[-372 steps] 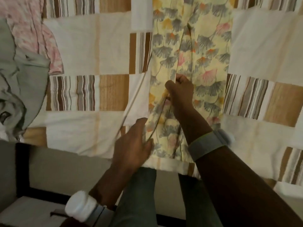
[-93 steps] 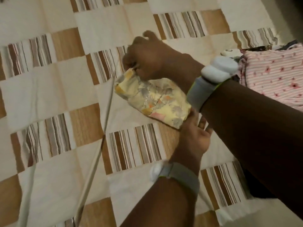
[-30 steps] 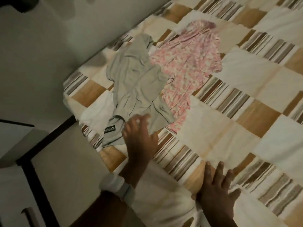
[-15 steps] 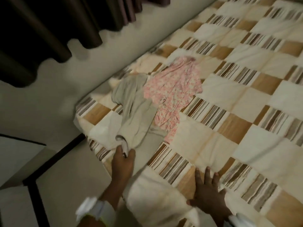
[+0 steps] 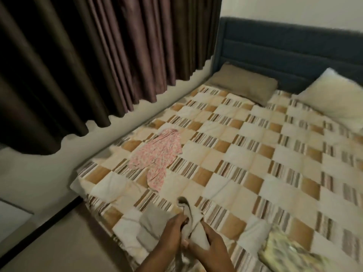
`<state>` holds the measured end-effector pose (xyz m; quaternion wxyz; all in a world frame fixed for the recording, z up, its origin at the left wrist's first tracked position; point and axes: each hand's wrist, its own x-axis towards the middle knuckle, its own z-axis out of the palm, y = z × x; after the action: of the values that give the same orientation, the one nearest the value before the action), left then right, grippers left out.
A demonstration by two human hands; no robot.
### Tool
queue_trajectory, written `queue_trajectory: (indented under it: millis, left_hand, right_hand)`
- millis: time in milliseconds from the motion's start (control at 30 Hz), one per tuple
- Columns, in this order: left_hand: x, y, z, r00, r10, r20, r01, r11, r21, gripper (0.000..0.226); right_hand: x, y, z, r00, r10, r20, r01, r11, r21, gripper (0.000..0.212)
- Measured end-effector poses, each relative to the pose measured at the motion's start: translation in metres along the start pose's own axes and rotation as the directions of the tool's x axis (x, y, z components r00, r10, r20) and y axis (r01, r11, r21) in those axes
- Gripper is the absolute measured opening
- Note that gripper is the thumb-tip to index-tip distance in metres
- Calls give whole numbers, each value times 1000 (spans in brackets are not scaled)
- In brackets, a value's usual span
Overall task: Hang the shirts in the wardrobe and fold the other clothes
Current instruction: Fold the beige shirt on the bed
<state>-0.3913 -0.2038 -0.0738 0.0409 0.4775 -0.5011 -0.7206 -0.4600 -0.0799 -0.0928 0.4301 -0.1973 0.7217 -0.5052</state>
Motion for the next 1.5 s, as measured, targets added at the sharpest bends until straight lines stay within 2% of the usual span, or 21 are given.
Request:
queue_trajectory:
  millis: [33,133,233,333,400,433,500,567,633,733,800,867,933,1033,1067,1200,1267,1333,1400,1467,1500]
  left_hand:
    - [-13,4,8,995,11,95,-14,999,32,33]
    - [-47,25,22,971,40,237,-88,977,195,35]
    - [-74,59,28,915,105,391,-259,893,367,30]
    - [-86,97,25,851,308,426,-491,756,433,28]
    - [-94,119,26,791,468,395,-601,717,354,13]
    - [-96,129,28,758,509,408,-640,702,313,23]
    - [-100,147,36,715,505,484,-676,677,291,66]
    - [-108,163,50,675,461,576,-693,663,282,78]
    - [-119,178,69,638,412,650,-707,648,283,62]
    - [-121,195,93,584,393,710,-749,599,284,29]
    - [-122,203,101,559,482,675,-778,587,225,17]
    - [-117,215,101,553,548,627,-774,617,143,29]
    - [-113,226,98,530,523,668,-769,628,118,38]
    - [-107,235,95,498,443,746,-780,605,162,52]
    - [-103,236,93,490,437,754,-785,597,164,54]
    - [-97,241,88,498,466,731,-802,568,185,59]
    - [-94,247,83,485,479,732,-851,453,267,52]
    - [-90,255,75,500,475,724,-866,278,416,40]
    - [-87,264,64,561,480,674,-809,148,568,47]
    - [-81,272,52,586,506,633,-780,138,611,30]
    - [-81,278,46,568,518,640,-798,156,582,18]
  right_hand:
    - [-16,-11,-10,1000,-14,-24,14,1000,2,97]
    - [-40,-44,-40,993,-88,-83,79,992,-102,69]
    - [-57,-78,-72,980,-178,-88,163,975,-154,20]
    - [-74,-114,-106,964,-257,-67,243,954,-174,26]
    - [-80,-138,-128,952,-303,-45,291,940,-178,27]
    - [-81,-151,-139,950,-309,-42,298,939,-169,27]
    - [-86,-176,-160,943,-334,3,333,941,-58,33]
    - [-91,-199,-182,919,-382,103,374,923,84,50]
    - [-95,-221,-202,877,-435,207,424,901,96,52]
    - [-103,-239,-223,841,-479,250,505,862,-47,49]
    - [-105,-237,-237,861,-476,178,503,846,-174,48]
    - [-102,-227,-253,870,-490,53,479,818,-319,40]
    - [-100,-217,-267,866,-498,-48,440,803,-401,24]
    - [-102,-208,-282,835,-523,-172,423,809,-408,6]
    - [-103,-208,-285,822,-527,-214,417,814,-404,8]
    - [-104,-207,-289,758,-545,-359,424,829,-365,51]
    - [-103,-210,-291,701,-615,-362,494,784,-376,67]
    - [-103,-214,-296,643,-675,-362,550,736,-395,68]
    - [-104,-221,-299,628,-691,-359,572,722,-389,49]
    - [-102,-225,-306,630,-703,-329,560,705,-434,18]
    - [-99,-227,-309,634,-710,-306,539,690,-484,7]
